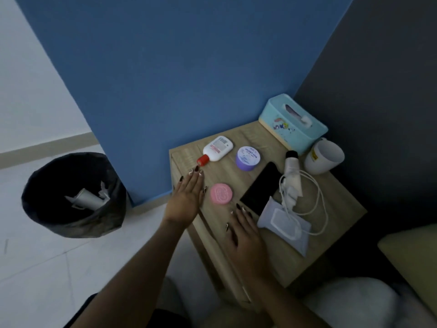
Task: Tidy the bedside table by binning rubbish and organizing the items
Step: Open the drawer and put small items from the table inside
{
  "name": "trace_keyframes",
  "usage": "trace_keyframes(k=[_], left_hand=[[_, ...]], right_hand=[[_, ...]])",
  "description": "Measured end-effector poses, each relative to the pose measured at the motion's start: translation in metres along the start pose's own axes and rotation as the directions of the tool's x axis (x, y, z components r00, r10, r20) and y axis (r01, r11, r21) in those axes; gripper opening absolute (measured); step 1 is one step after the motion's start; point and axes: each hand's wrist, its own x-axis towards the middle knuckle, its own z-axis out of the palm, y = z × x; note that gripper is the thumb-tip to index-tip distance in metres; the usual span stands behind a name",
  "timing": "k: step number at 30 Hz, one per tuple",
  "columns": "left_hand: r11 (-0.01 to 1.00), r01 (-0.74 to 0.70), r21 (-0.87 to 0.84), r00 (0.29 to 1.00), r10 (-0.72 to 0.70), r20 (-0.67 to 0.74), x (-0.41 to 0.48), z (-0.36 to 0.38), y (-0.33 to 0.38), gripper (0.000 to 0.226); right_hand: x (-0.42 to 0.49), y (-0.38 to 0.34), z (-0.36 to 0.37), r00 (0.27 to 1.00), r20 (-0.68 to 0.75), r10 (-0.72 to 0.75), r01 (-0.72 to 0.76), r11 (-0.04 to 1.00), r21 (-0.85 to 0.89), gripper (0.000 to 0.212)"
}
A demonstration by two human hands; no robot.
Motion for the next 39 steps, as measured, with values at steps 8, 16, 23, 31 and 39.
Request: trace_keyframes(k=[8,16,23,31,39], left_hand=[[0.998,0.006,-0.059,0.996,-0.011,-0.091,-0.005,0.001,0.006,0.054],[0.893,0.068,-0.445,0.969,-0.165,-0.182,-0.035,0.009,0.004,0.063],[0.749,0.286,-0.597,0.934,-0.357,0.000,-0.043,0.046,-0.003,0.081],[0.750,0.201,-0.631,0.960,-0.279,-0.026,-0.037,0.048,0.005,0.082],[0.820,0.215,-0.530,0.963,-0.269,-0.025,-0.027,0.046,0.003,0.104]], right_hand=[[0.001,0.003,0.005,0.999,-0.042,0.003,-0.001,0.999,0.041,0.042],[0.001,0.005,0.006,0.998,-0.059,-0.013,0.015,0.999,0.029,0.042],[0.001,0.005,0.007,1.000,-0.031,-0.003,0.004,0.999,0.041,0.044],[0.001,0.005,0.007,1.000,-0.028,-0.006,0.007,0.999,0.036,0.044],[0.002,0.004,0.005,1.000,-0.007,0.003,-0.002,0.999,0.039,0.044]])
